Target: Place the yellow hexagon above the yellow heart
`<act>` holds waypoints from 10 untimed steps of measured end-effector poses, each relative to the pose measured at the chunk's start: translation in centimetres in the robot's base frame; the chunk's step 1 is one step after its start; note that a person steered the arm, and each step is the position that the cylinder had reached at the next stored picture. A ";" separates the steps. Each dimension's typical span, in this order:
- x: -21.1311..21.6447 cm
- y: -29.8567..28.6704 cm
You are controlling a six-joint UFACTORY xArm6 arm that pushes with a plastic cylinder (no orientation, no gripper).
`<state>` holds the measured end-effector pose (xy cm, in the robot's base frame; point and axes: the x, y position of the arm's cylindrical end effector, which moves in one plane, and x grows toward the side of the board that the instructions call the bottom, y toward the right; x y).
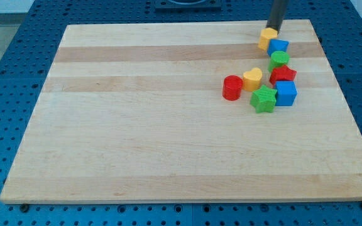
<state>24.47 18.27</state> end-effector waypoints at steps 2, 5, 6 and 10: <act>1.4 -3.1; 7.1 -8.4; 7.6 -8.4; -0.2 1.0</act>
